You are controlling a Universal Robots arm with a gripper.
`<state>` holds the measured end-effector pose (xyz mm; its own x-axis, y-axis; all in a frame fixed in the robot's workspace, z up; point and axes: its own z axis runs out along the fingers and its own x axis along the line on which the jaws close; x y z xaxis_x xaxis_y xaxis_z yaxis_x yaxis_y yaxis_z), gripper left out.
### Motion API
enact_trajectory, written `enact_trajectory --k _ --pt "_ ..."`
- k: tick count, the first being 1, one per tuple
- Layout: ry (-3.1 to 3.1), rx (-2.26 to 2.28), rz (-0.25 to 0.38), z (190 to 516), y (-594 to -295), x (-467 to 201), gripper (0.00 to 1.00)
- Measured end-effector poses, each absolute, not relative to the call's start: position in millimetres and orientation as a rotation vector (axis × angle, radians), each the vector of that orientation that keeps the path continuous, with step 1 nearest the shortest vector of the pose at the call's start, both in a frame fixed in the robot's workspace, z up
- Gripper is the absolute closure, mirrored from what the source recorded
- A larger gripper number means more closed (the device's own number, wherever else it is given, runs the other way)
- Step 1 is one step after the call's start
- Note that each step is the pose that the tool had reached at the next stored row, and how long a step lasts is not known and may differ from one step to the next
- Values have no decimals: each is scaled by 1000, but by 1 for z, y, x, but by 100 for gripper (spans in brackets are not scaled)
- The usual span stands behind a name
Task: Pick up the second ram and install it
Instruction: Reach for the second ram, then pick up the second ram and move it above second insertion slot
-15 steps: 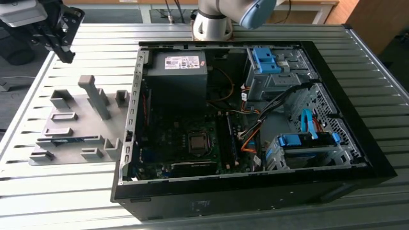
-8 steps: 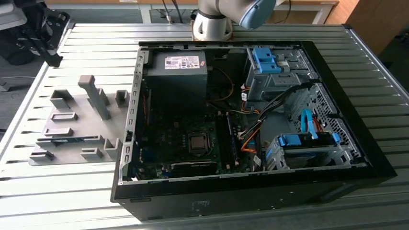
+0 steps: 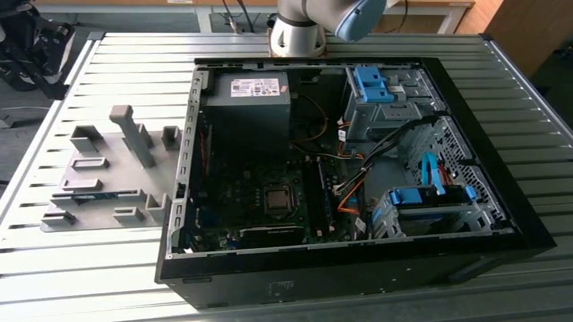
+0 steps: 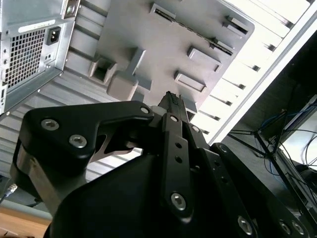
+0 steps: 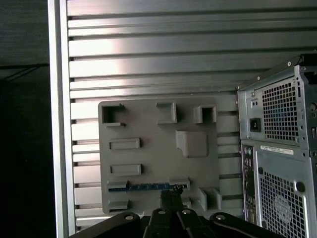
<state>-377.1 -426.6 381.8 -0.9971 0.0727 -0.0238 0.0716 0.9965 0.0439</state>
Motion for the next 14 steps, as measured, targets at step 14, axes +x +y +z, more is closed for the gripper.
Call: enact_trajectory --k 14 --pt "3113 112 67 382 -427 -379 89"
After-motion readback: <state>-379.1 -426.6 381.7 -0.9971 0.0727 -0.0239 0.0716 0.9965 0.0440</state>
